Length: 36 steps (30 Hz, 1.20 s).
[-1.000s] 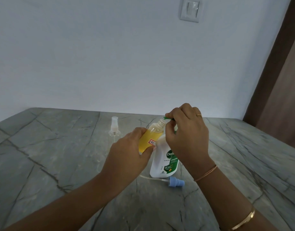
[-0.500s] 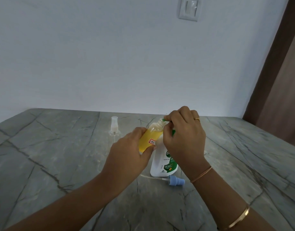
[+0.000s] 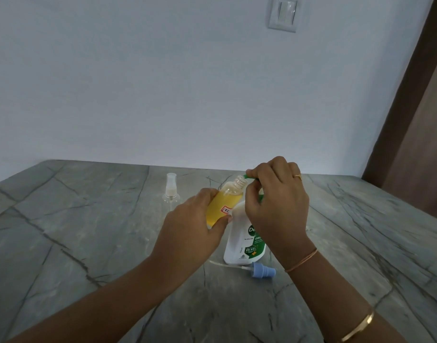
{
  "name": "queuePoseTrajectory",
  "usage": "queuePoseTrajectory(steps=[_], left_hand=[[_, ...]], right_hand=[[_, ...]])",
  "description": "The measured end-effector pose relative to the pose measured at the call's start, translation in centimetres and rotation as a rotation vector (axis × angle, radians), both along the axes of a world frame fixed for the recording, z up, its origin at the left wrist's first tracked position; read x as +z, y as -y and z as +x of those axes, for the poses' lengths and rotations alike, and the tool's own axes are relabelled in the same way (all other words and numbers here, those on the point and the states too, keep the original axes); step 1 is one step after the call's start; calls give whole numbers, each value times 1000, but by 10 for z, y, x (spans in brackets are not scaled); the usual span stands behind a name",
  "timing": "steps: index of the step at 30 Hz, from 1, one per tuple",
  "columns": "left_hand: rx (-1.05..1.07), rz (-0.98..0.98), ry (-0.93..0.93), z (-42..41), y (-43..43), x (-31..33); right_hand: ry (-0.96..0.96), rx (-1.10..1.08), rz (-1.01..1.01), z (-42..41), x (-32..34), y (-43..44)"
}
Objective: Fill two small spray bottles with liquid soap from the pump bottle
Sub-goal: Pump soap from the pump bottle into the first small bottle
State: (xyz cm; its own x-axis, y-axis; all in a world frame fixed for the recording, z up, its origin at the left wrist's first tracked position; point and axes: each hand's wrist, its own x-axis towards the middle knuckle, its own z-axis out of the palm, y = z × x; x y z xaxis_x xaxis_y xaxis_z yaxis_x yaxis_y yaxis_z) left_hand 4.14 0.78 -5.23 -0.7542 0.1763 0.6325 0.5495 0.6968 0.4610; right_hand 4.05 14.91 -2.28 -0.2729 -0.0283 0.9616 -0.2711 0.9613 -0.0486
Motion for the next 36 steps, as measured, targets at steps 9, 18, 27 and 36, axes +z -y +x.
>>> queuePoseTrajectory(steps=[9, 18, 27, 36], left_hand=[[-6, -9, 11, 0, 0, -2], [-5, -15, -4, 0, -1, -3], [2, -8, -5, -1, 0, -1], [1, -13, 6, 2, -1, -1]], right_hand=[[25, -6, 8, 0, -5, 1], [95, 9, 6, 2, 9, -4], [5, -18, 3, 1, -3, 2], [48, -12, 18, 5, -1, 1]])
